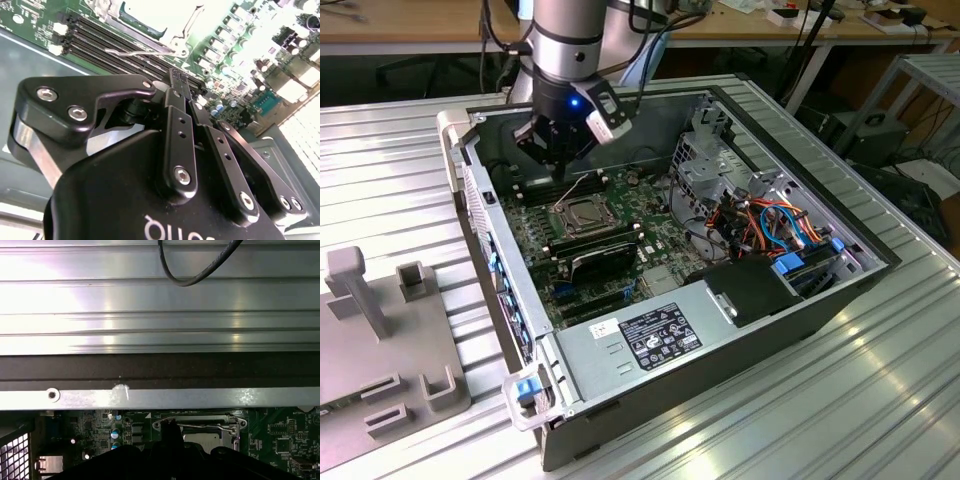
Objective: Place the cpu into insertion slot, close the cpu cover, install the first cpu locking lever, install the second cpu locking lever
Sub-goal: 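Install the first cpu locking lever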
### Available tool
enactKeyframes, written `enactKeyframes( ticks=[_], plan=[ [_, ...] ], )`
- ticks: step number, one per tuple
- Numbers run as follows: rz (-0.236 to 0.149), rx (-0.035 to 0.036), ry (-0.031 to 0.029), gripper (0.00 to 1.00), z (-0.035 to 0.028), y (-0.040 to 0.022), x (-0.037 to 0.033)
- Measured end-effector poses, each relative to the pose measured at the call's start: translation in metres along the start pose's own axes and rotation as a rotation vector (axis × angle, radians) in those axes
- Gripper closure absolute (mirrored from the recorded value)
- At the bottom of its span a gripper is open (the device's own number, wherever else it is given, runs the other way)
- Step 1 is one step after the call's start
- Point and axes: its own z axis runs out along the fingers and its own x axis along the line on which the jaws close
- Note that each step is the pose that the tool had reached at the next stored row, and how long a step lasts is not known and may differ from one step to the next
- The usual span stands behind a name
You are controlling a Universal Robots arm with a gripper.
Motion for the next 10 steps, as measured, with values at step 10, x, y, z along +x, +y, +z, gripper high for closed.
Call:
enactKeyframes(
  ticks=[10],
  plan=[
    [-0.003, -0.0006, -0.0005, 0.89, 0.0136, 0.0027, -0.0187]
  ],
)
